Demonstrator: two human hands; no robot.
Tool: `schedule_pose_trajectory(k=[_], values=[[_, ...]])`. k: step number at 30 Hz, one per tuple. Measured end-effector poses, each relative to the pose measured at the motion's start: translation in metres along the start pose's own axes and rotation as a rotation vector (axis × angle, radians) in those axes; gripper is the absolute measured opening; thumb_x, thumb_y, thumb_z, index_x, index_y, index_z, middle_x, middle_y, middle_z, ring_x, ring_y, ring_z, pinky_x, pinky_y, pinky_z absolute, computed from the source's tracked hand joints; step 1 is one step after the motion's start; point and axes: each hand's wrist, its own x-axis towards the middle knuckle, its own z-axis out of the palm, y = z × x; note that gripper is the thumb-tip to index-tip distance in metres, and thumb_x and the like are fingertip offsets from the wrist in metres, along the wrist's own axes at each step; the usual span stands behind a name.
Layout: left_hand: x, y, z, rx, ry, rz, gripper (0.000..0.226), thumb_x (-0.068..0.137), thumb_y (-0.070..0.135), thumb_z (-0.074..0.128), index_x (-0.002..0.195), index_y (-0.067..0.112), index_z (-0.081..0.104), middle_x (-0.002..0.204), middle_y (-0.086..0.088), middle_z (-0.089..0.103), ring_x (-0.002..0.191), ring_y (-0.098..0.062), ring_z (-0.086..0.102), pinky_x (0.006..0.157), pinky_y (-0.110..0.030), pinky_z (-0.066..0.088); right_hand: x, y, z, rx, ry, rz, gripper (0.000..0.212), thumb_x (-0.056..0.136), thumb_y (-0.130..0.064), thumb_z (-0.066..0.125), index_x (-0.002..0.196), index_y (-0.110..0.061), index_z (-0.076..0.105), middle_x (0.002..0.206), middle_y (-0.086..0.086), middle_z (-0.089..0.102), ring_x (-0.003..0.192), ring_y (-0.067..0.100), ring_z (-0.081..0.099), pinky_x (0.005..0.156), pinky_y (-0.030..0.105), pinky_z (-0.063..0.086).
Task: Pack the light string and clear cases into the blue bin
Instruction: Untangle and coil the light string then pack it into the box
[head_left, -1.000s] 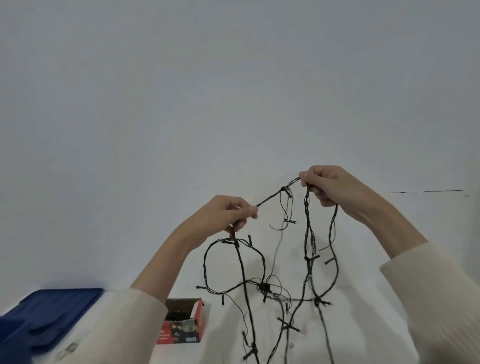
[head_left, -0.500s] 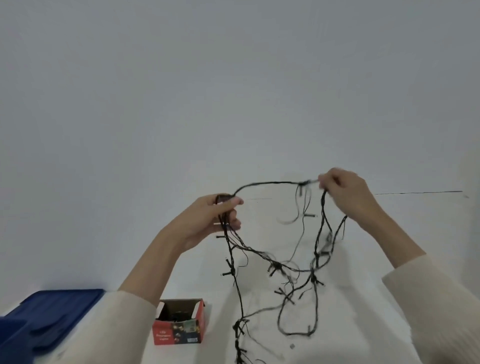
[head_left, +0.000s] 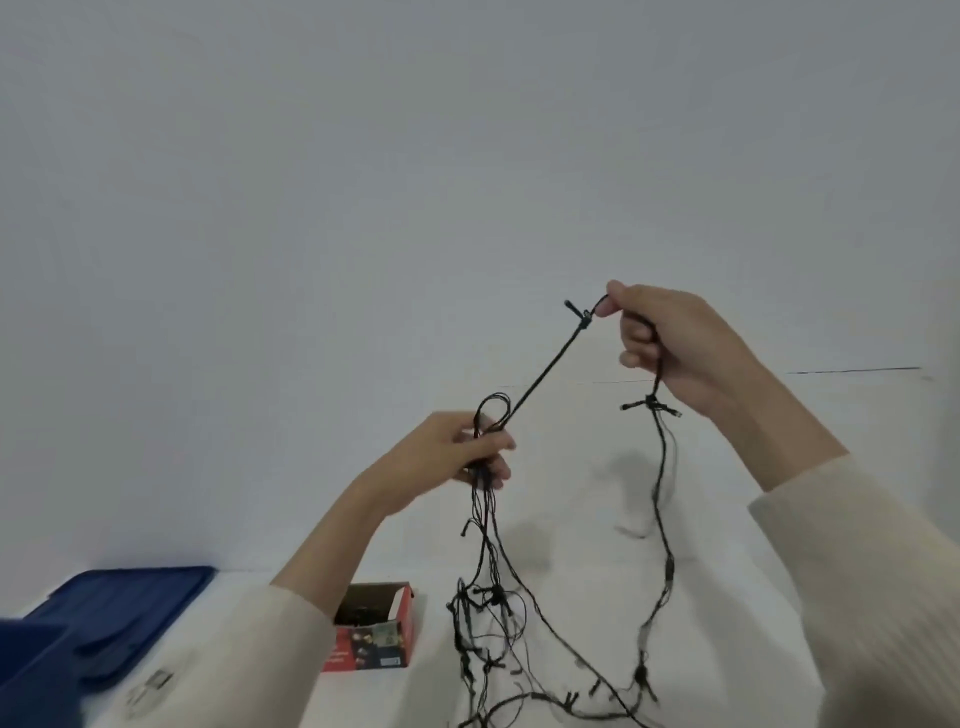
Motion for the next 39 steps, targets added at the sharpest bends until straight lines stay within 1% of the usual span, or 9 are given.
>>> schedule_pose_trajectory(k=[5, 13, 16, 21, 25, 29, 31, 35, 39], values=[[-0.009, -0.042, -0.002, 0.062, -0.160, -0.226, 0.028, 0.097, 0.030, 0.047, 0.101, 0.010, 0.066, 0.102, -0.009, 0.072, 0.091, -0.018, 0.068, 0.082, -0.031, 0.054, -0.002, 0.002, -0.003, 0.015, 0.107, -0.106, 0.026, 0.094, -0.026, 0.054, 0.075, -0.011, 0.063, 0.051, -0.003, 0.031, 0.041, 0.011, 0.023, 0.041, 0.020, 0.030], [-0.013, -0.079, -0.002, 0.427, -0.273, -0.553, 0.031, 0.100, 0.027, 0.038, 0.083, 0.013, 0.060, 0.079, -0.002, 0.065, 0.065, -0.014, 0.061, 0.055, -0.019, 0.046, -0.005, 0.000, 0.004, 0.091, 0.246, -0.208, 0.027, 0.096, -0.026, 0.051, 0.075, -0.012, 0.061, 0.059, 0.002, 0.038, 0.037, 0.007, 0.029, 0.043, 0.020, 0.030], [-0.008, -0.071, 0.003, 0.586, -0.189, -0.437, 0.023, 0.094, 0.016, 0.048, 0.115, 0.011, 0.057, 0.104, -0.005, 0.062, 0.086, -0.016, 0.057, 0.068, -0.021, 0.046, -0.007, 0.006, 0.012, 0.019, 0.113, -0.180, 0.025, 0.096, -0.026, 0.051, 0.080, -0.011, 0.064, 0.056, 0.002, 0.040, 0.037, 0.007, 0.030, 0.044, 0.021, 0.031], [0.002, -0.009, 0.013, -0.203, -0.050, -0.032, 0.072, 0.073, 0.012, 0.058, 0.140, 0.027, 0.034, 0.135, 0.004, 0.051, 0.121, -0.007, 0.050, 0.105, -0.031, 0.038, -0.009, 0.007, 0.021, -0.247, -0.219, -0.104, 0.026, 0.095, -0.030, 0.052, 0.091, -0.011, 0.069, 0.056, -0.001, 0.042, 0.043, 0.009, 0.031, 0.047, 0.022, 0.031], [0.004, 0.005, 0.034, -0.070, -0.240, 0.026, 0.018, 0.093, 0.022, 0.055, 0.109, 0.017, 0.061, 0.091, 0.002, 0.071, 0.098, -0.015, 0.066, 0.100, -0.039, 0.045, -0.001, -0.002, 0.021, 0.079, -0.162, -0.165, 0.023, 0.098, -0.024, 0.046, 0.092, -0.017, 0.067, 0.054, 0.002, 0.044, 0.039, 0.010, 0.023, 0.043, 0.020, 0.029], [0.000, -0.025, 0.031, 0.062, -0.247, -0.135, 0.022, 0.098, 0.021, 0.047, 0.100, 0.007, 0.064, 0.075, -0.002, 0.065, 0.078, -0.017, 0.065, 0.092, -0.038, 0.051, 0.009, -0.007, 0.000, 0.305, 0.092, -0.259, 0.024, 0.099, -0.023, 0.043, 0.086, -0.018, 0.063, 0.052, 0.000, 0.045, 0.037, 0.009, 0.024, 0.042, 0.019, 0.029], [0.001, -0.028, 0.024, -0.074, -0.036, -0.122, 0.027, 0.099, 0.021, 0.043, 0.096, 0.006, 0.064, 0.068, -0.003, 0.062, 0.071, -0.017, 0.064, 0.080, -0.031, 0.054, 0.012, -0.001, -0.013, 0.064, 0.171, -0.232, 0.026, 0.096, -0.017, 0.044, 0.077, -0.016, 0.062, 0.053, 0.002, 0.044, 0.038, 0.010, 0.030, 0.044, 0.021, 0.031], [0.012, 0.012, 0.017, 0.007, 0.215, 0.123, 0.028, 0.100, 0.023, 0.041, 0.088, 0.011, 0.064, 0.051, 0.009, 0.050, 0.047, -0.005, 0.049, 0.059, -0.021, 0.044, 0.000, 0.014, -0.018, -1.192, -0.291, 0.081, 0.020, 0.090, -0.031, 0.057, 0.105, -0.020, 0.066, 0.095, 0.000, 0.059, 0.087, 0.015, 0.054, 0.077, 0.027, 0.042], [0.024, 0.060, 0.015, 0.531, 0.053, 0.291, 0.021, 0.095, 0.030, 0.049, 0.082, 0.021, 0.063, 0.051, 0.011, 0.048, 0.043, 0.000, 0.040, 0.051, -0.020, 0.039, -0.012, 0.017, 0.003, -0.646, -0.475, 0.060, 0.062, 0.080, -0.045, 0.067, 0.136, -0.034, 0.042, 0.115, -0.011, 0.060, 0.116, 0.006, 0.052, 0.104, 0.029, 0.035]])
